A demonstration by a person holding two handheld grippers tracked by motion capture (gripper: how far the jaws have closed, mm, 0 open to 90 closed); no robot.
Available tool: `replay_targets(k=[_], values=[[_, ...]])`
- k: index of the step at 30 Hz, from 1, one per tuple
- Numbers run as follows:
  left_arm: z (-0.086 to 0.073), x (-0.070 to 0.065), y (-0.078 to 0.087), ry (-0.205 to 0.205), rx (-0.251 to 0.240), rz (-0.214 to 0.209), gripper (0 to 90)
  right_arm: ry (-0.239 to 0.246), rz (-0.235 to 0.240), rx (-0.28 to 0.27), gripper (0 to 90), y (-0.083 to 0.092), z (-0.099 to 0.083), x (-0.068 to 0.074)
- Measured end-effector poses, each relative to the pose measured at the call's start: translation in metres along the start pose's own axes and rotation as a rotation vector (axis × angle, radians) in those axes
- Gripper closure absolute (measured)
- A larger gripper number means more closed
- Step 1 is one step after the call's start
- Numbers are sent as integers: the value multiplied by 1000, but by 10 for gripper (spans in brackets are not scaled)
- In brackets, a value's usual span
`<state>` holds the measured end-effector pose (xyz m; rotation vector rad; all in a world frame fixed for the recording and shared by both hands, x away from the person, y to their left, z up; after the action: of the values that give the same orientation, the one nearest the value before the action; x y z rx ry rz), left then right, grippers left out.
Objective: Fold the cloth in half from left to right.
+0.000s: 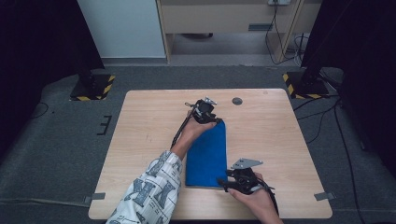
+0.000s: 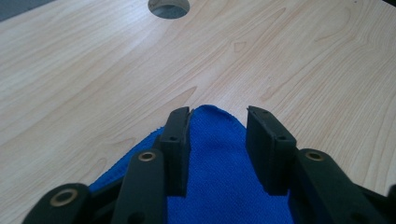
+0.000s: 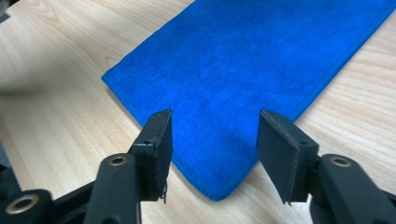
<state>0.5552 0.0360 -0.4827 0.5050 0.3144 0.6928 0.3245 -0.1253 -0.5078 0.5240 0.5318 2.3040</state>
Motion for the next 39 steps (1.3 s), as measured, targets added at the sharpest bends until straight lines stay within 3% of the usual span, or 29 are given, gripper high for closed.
replay_targets(k=[8,13,21,27,29,31,32,39], values=[[-1,-5,20,-38,-14,-1,468,2,-50,-25,285,-6,5,-10],[-4,-7,41,-38,-21,14,375,-16,-84,-26,268,-13,18,-25],[-15,-1,63,-34,-19,42,251,12,-118,-34,234,-28,30,-50],[-20,9,68,-31,-23,58,174,18,-142,-48,204,-36,41,-65],[-22,12,66,-29,-24,56,163,18,-129,-55,184,-38,47,-70],[-23,16,64,-6,-42,48,156,11,-76,-48,145,-42,55,-73],[-24,19,63,0,-44,50,154,29,-70,-39,141,-44,58,-75],[-28,25,63,-4,-40,53,129,52,-102,-36,152,-58,72,-89]])
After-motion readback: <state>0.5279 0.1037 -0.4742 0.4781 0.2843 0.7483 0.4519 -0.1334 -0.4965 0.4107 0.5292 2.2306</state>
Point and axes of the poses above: each handheld gripper's, and its own axes: y roughly backward along the jaws, z roughly out of its top, x roughly to its left, the point moved 1 cm from there along -y, roughly forward along the jaws, and after that the axes turned 11 degrees about -x, right-handed, at the moved point
